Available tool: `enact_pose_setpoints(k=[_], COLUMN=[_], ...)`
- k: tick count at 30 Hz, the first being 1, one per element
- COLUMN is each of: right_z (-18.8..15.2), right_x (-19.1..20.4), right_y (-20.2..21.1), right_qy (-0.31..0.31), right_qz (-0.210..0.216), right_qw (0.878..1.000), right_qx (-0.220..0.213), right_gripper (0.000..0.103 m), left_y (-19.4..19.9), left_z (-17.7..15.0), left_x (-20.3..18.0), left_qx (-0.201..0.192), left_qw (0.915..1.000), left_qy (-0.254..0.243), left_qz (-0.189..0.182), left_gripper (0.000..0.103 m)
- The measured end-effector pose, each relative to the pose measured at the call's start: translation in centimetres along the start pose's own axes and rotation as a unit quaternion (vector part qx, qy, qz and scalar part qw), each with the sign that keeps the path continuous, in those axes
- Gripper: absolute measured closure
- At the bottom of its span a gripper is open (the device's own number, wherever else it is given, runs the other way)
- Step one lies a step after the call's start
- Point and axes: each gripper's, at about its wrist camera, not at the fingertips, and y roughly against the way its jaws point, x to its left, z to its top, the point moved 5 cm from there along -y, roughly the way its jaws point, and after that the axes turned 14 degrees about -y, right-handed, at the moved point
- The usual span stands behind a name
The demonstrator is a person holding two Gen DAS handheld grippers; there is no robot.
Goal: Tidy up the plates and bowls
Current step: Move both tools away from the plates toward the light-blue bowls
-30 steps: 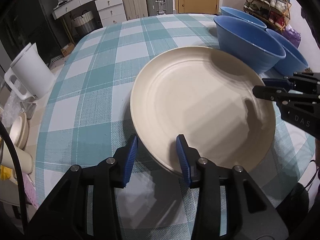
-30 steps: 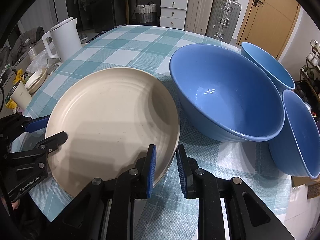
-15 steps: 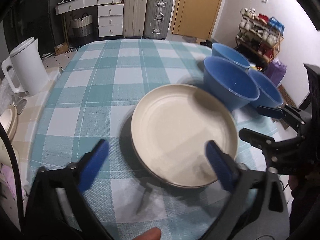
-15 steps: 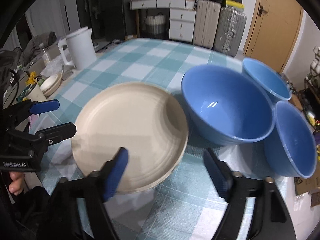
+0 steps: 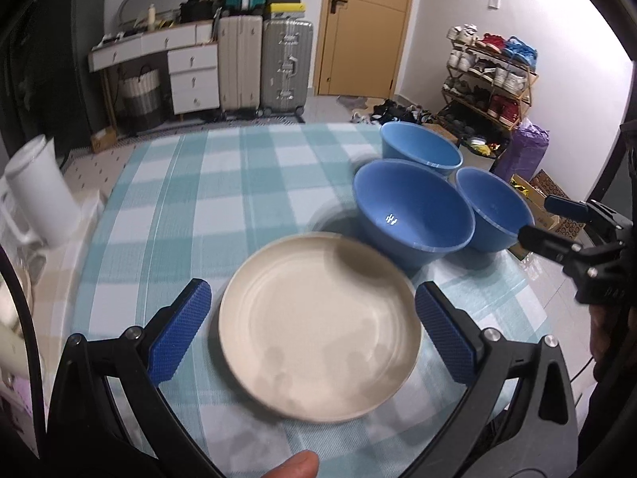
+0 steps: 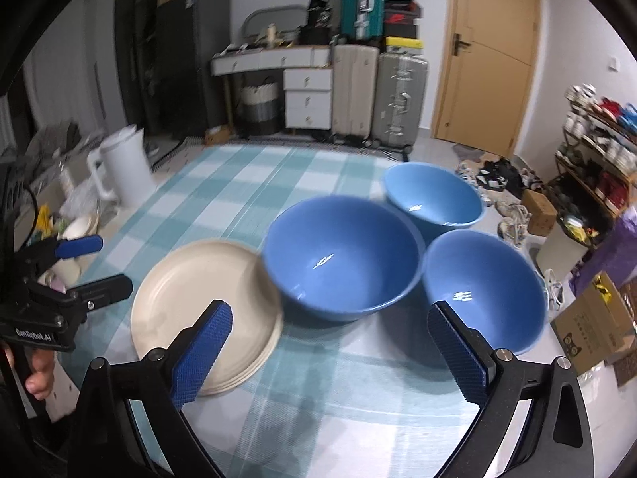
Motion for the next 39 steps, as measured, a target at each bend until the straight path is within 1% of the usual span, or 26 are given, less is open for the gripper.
enact_pose_setpoints(k=[6,13,24,32,39], right_z=[2.6,4.7,7.9,9.8,11.3], right_x=[-3.6,-6.8,-8.9,-10.2,-11.3], right_y=[1.3,1.3,0.9,-0.4,-2.1], right_qy=[-0.033,-0.061,-0.076,-0.091,-0.092], right_qz=[-0.017,-0.03,-0.043,-0.047,-0.047], right_qw=[0.999,0.997,0.996,0.995,0.995], right_qx=[-0.019,-0.024,-0.022,-0.014,0.0], right_gripper=[0.002,0.002,0.002,0.002,0.002], left_y=[-0.8,-2.4,-5.4,-8.2,-11.0], left_z=[3.2,6.6,11.2,13.4,15.0], left_x=[-1.3,-1.6,-1.4,-1.0,-0.5], left_qx=[-0.007,-0.005,0.0,0.014,0.027], left_qw=[0.9999,0.9998,0.9995,0.9991,0.9989], left_qy=[-0.011,-0.012,-0.016,-0.023,-0.016], left_qz=[-0.009,-0.018,-0.029,-0.031,-0.033], left_gripper=[0.001,0.001,0.001,0.001,0.001])
